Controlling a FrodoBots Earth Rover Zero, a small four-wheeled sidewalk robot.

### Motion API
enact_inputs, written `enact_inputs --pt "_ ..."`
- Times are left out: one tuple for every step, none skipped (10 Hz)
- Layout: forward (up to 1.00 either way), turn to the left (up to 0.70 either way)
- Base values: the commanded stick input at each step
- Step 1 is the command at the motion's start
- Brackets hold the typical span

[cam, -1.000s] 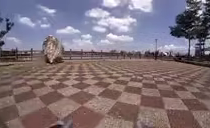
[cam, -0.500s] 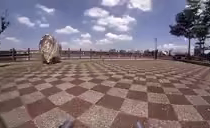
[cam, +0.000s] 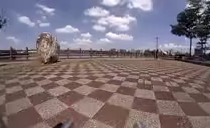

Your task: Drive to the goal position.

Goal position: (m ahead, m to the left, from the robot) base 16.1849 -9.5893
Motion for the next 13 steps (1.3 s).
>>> enact_inputs --pt "0.7 0.0" --pt "0.7 0.0" --pt "0.7 0.0" --pt "0.7 0.0" --pt "0.7 0.0" --pt "0.7 0.0" --pt "0.7 0.0" --pt "0.7 0.0" --pt "0.7 0.0" --pt "0.7 0.0" --pt "0.7 0.0" --pt "0.7 0.0" --pt "0.7 0.0"
